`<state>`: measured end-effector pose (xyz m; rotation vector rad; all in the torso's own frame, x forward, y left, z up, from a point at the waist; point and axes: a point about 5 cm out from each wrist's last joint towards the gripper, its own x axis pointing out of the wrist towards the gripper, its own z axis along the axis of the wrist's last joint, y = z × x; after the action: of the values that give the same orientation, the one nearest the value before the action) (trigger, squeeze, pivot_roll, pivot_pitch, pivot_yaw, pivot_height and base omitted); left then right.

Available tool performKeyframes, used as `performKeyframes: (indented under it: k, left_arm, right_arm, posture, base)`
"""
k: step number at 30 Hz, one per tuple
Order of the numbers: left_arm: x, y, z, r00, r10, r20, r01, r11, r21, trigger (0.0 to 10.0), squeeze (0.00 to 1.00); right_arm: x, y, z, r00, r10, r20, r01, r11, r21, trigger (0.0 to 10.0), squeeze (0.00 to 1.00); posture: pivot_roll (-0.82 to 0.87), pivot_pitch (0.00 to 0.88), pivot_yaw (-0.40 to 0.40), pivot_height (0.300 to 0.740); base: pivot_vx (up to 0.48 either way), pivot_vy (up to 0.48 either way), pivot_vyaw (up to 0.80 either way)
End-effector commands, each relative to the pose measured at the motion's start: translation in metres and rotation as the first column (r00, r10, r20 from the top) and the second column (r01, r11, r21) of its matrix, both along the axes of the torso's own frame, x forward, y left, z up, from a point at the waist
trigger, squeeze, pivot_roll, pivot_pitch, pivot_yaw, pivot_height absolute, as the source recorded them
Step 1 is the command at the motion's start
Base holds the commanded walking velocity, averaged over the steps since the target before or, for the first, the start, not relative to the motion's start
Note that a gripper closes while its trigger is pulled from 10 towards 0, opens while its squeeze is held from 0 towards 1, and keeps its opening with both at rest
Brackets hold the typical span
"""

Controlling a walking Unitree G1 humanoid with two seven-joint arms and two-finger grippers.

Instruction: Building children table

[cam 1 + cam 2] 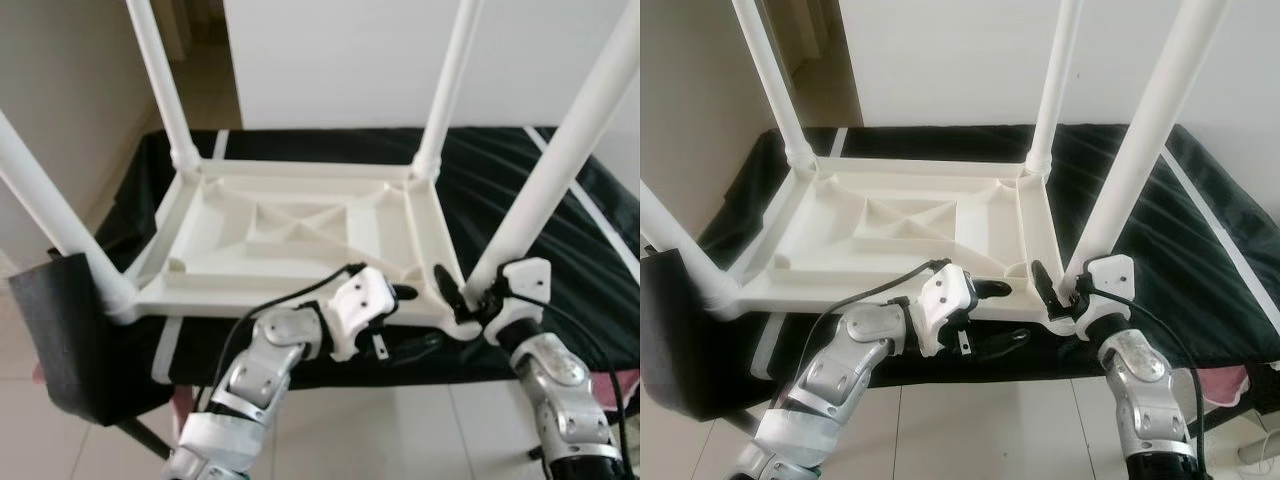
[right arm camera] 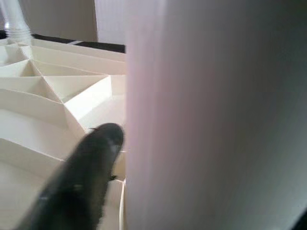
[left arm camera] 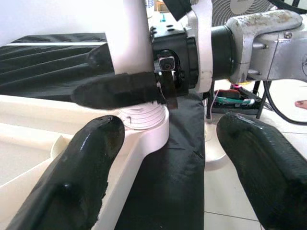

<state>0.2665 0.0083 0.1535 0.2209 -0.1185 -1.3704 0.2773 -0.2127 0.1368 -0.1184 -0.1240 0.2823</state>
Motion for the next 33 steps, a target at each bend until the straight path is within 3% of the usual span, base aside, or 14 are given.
performKeyframes:
  k: [1,2,12,13,14,15,16,17,27,33]
  left_arm:
    - [0.0,0.0,0.0,1.0,0.019,-0.004,-0.019,1.0,-0.004,10.0,0.0]
    - [0.0,0.0,0.001,1.0,0.024,-0.002,-0.024,1.0,-0.006,10.0,0.0]
    - [0.0,0.0,0.002,1.0,0.029,-0.003,-0.029,1.0,-0.01,10.0,0.0]
    - [-0.001,0.0,0.002,1.0,0.028,-0.003,-0.028,1.0,-0.011,10.0,0.0]
    - [-0.001,0.0,0.002,1.0,0.028,-0.003,-0.028,1.0,-0.011,10.0,0.0]
    - [0.0,0.0,0.002,1.0,0.027,-0.003,-0.027,1.0,-0.01,10.0,0.0]
    - [0.0,0.0,0.002,1.0,0.027,-0.003,-0.027,1.0,-0.01,10.0,0.0]
    - [0.0,0.0,0.002,1.0,0.026,-0.003,-0.026,1.0,-0.009,10.0,0.0]
    - [-0.001,-0.002,0.002,1.0,0.016,-0.004,-0.017,1.0,-0.008,10.0,0.0]
    - [-0.003,-0.004,0.001,1.0,0.012,-0.008,-0.013,1.0,-0.012,10.0,0.0]
  right_arm:
    - [0.001,0.0,-0.002,1.0,0.011,-0.004,-0.011,1.0,0.001,1.9,0.0]
    - [0.003,-0.001,-0.003,0.999,0.03,-0.015,-0.03,1.0,0.007,0.0,0.0]
    - [-0.001,-0.003,-0.013,0.998,0.014,-0.058,-0.008,0.995,0.098,0.0,0.0]
    - [-0.002,-0.004,-0.015,0.998,0.002,-0.067,0.005,0.994,0.105,1.5,0.0]
    - [-0.002,-0.004,-0.015,0.998,0.002,-0.067,0.005,0.994,0.105,1.5,0.0]
    - [-0.001,-0.004,-0.016,0.997,-0.01,-0.078,0.018,0.994,0.107,3.5,0.0]
    - [-0.001,-0.004,-0.016,0.997,-0.01,-0.078,0.018,0.994,0.107,3.5,0.0]
    - [-0.001,-0.004,-0.018,0.996,-0.025,-0.089,0.034,0.994,0.104,10.0,0.0]
    - [0.002,-0.003,-0.021,0.976,-0.181,-0.121,0.197,0.972,0.128,10.0,0.0]
    - [0.0,0.007,-0.024,0.935,-0.32,-0.151,0.341,0.928,0.147,10.0,0.0]
  posture:
    - [-0.06,0.006,0.009,0.74]
    - [-0.06,0.002,0.005,0.74]
    - [-0.07,0.0,0.008,0.74]
    - [-0.07,0.0,0.009,0.74]
    - [-0.07,0.0,0.009,0.74]
    - [-0.07,0.0,0.009,0.74]
    - [-0.07,0.0,0.009,0.74]
    - [-0.07,0.0,0.01,0.74]
    - [-0.08,0.0,0.009,0.74]
    - [-0.08,0.0,0.0,0.74]
  base:
    - [0.0,0.0,0.0]
    - [0.0,0.0,0.0]
    - [0.0,0.0,0.0]
    - [0.0,0.0,0.0]
    - [0.0,0.0,0.0]
    - [0.0,0.0,0.0]
    - [0.0,0.0,0.0]
    - [0.0,0.0,0.0]
    - [0.0,0.0,0.0]
    - [0.0,0.0,0.0]
